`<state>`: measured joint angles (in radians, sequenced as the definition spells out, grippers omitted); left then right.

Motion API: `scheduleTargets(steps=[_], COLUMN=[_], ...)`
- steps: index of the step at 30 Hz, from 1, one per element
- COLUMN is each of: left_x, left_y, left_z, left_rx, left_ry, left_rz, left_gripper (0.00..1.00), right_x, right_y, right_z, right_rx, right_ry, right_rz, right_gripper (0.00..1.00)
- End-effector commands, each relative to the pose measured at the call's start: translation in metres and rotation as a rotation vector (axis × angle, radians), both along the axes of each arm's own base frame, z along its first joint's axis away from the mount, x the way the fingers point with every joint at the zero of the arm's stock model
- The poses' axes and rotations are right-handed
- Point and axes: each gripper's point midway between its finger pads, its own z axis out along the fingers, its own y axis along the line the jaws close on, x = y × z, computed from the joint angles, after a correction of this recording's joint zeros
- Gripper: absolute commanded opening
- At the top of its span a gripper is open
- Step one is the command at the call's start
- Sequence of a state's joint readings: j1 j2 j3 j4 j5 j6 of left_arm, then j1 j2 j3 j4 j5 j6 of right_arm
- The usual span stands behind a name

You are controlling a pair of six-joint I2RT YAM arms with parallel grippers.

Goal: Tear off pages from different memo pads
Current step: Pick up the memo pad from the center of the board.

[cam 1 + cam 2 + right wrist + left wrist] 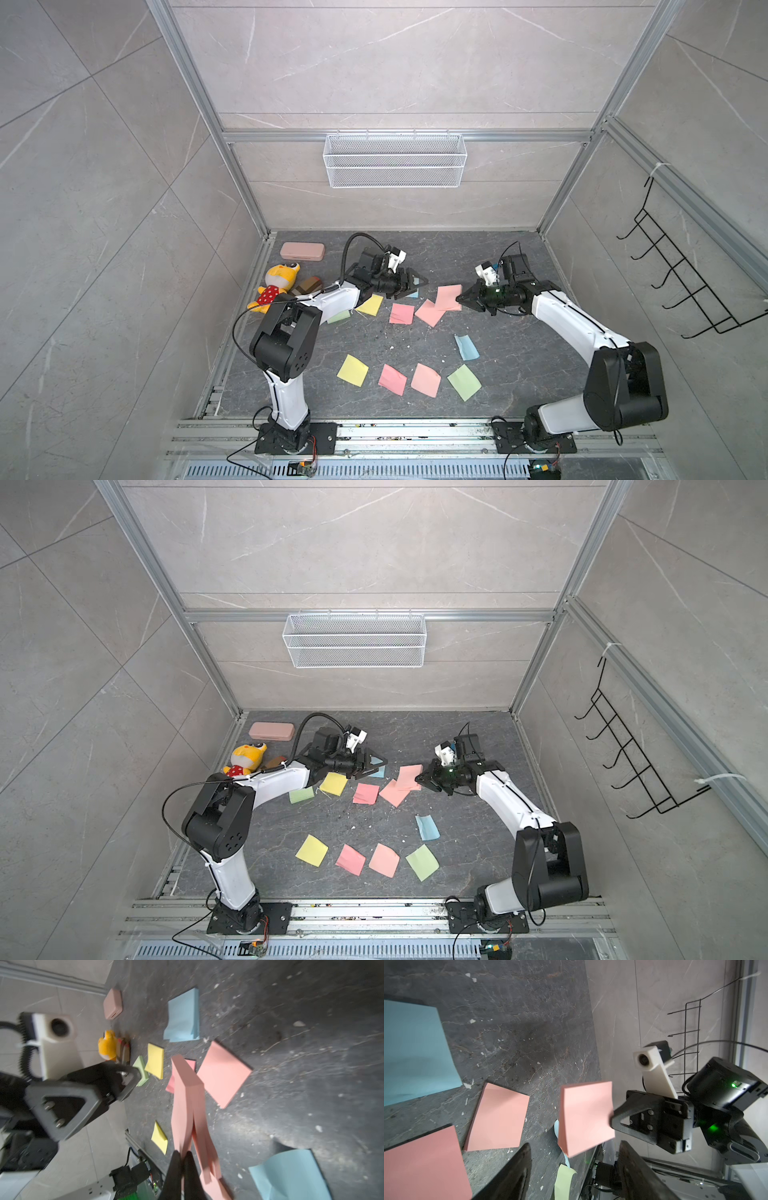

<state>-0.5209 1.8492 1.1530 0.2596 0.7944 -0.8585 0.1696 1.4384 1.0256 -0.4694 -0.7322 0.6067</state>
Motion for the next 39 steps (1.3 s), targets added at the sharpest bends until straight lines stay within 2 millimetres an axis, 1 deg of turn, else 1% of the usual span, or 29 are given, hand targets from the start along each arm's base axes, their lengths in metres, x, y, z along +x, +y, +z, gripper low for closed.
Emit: scheduleTargets(steps=[1, 4, 8, 11, 13, 16, 18, 20, 21, 22, 23, 27, 30, 33, 35, 38, 39], left_x=[-0.019, -0.020, -0.024, -0.030, -0.033, -0.038, -0.040, -0.043, -0.044, -0.046, -0.047, -0.053, -0.054, -0.054, -0.053, -0.048, -0.045], left_y=[-0.013, -0.008, -0.006, -0.006, -0.006, -0.005, -0.005, -0.004, -0.004, -0.003, -0.003, -0.002, -0.002, -0.002, -0.002, 0.002, 0.006], left_z=[0.051, 0.056, 0.066, 0.081, 0.087, 0.093, 0.094, 0.096, 0.096, 0.097, 0.098, 0.101, 0.101, 0.099, 0.098, 0.093, 0.090], left_rx=[-0.177, -0.221, -0.260, -0.306, -0.319, -0.326, -0.326, -0.328, -0.329, -0.329, -0.327, -0.326, -0.327, -0.320, -0.308, -0.280, -0.268], left_ry=[-0.065, -0.058, -0.066, -0.084, -0.091, -0.092, -0.086, -0.087, -0.089, -0.091, -0.097, -0.104, -0.100, -0.092, -0.079, -0.038, -0.019], left_rz=[-0.065, -0.054, -0.056, -0.076, -0.092, -0.111, -0.122, -0.128, -0.132, -0.138, -0.141, -0.156, -0.167, -0.172, -0.171, -0.157, -0.145], left_gripper=[0.71, 0.72, 0.71, 0.62, 0.54, 0.41, 0.36, 0.35, 0.37, 0.42, 0.44, 0.44, 0.37, 0.27, 0.16, 0.03, 0.02], right_x=[-0.018, -0.028, -0.035, -0.036, -0.036, -0.036, -0.036, -0.035, -0.034, -0.034, -0.033, -0.030, -0.030, -0.031, -0.033, -0.037, -0.039], right_y=[0.019, 0.036, 0.051, 0.055, 0.055, 0.056, 0.056, 0.056, 0.057, 0.057, 0.058, 0.060, 0.061, 0.062, 0.062, 0.061, 0.059], right_z=[0.036, 0.057, 0.077, 0.079, 0.078, 0.076, 0.074, 0.075, 0.076, 0.077, 0.078, 0.079, 0.079, 0.079, 0.080, 0.082, 0.081], right_rx=[0.089, 0.141, 0.202, 0.205, 0.204, 0.203, 0.201, 0.205, 0.208, 0.215, 0.219, 0.237, 0.242, 0.245, 0.246, 0.222, 0.198], right_ry=[-0.013, -0.026, -0.039, -0.036, -0.034, -0.032, -0.030, -0.032, -0.030, -0.032, -0.034, -0.028, -0.028, -0.023, -0.022, -0.039, -0.045], right_rz=[0.083, 0.134, 0.176, 0.186, 0.188, 0.190, 0.189, 0.187, 0.187, 0.185, 0.182, 0.176, 0.176, 0.180, 0.187, 0.209, 0.217], right_gripper=[0.00, 0.00, 0.00, 0.00, 0.00, 0.00, 0.00, 0.00, 0.00, 0.00, 0.00, 0.00, 0.00, 0.00, 0.00, 0.22, 0.26])
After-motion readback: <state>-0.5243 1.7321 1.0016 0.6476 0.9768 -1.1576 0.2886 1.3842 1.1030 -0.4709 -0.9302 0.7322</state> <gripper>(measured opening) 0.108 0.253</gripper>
